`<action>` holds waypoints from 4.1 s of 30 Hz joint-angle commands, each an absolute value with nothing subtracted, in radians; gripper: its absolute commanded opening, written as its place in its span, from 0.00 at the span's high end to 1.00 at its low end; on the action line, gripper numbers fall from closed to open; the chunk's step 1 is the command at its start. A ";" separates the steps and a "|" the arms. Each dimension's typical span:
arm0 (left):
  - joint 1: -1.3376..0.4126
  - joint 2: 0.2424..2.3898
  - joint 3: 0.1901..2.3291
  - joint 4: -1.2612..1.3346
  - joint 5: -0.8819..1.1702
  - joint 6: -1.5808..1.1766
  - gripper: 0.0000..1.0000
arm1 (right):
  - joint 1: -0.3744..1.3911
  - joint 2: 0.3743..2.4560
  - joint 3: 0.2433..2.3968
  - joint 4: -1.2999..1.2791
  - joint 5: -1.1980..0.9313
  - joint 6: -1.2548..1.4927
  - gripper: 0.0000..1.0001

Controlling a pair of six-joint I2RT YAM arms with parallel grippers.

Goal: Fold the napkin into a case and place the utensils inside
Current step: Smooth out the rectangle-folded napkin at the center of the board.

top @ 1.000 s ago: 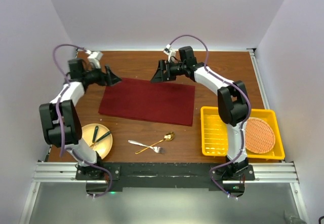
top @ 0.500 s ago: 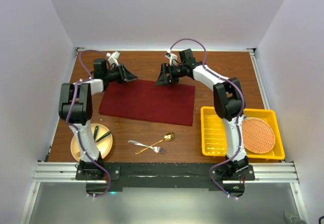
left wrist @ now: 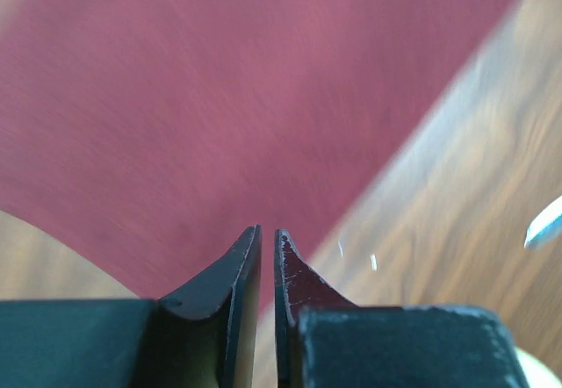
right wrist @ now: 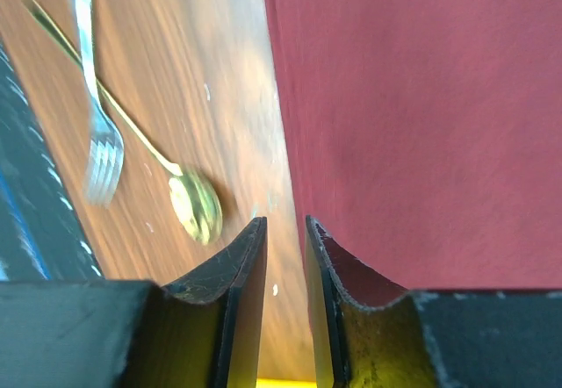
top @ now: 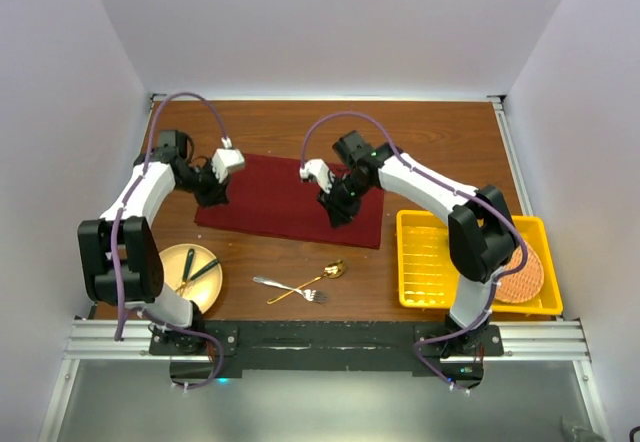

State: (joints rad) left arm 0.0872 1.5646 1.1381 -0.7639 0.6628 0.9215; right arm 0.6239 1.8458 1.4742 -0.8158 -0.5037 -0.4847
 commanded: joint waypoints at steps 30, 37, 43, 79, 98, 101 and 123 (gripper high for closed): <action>0.253 1.671 1.181 -0.894 0.617 1.040 0.65 | 0.606 1.710 1.150 -0.844 -0.199 -0.762 0.68; 0.255 1.677 1.181 -0.888 0.617 1.029 0.65 | 0.606 1.723 1.143 -0.818 -0.186 -0.769 0.69; 0.255 1.678 1.181 -0.885 0.611 1.028 0.65 | 0.606 1.729 1.141 -0.825 -0.187 -0.784 0.68; 0.371 1.740 1.183 -0.848 0.634 0.842 0.66 | 0.606 1.646 1.184 -0.884 -0.216 -0.781 1.00; 0.374 1.816 1.111 -0.699 0.509 0.627 0.61 | 0.604 1.646 1.177 -0.867 -0.206 -0.767 1.00; 0.373 1.821 1.108 -0.703 0.517 0.630 0.66 | 0.606 1.646 1.180 -0.865 -0.202 -0.764 1.00; 0.373 1.795 1.121 -0.727 0.569 0.630 1.00 | 0.606 1.750 1.147 -0.785 -0.190 -0.782 0.63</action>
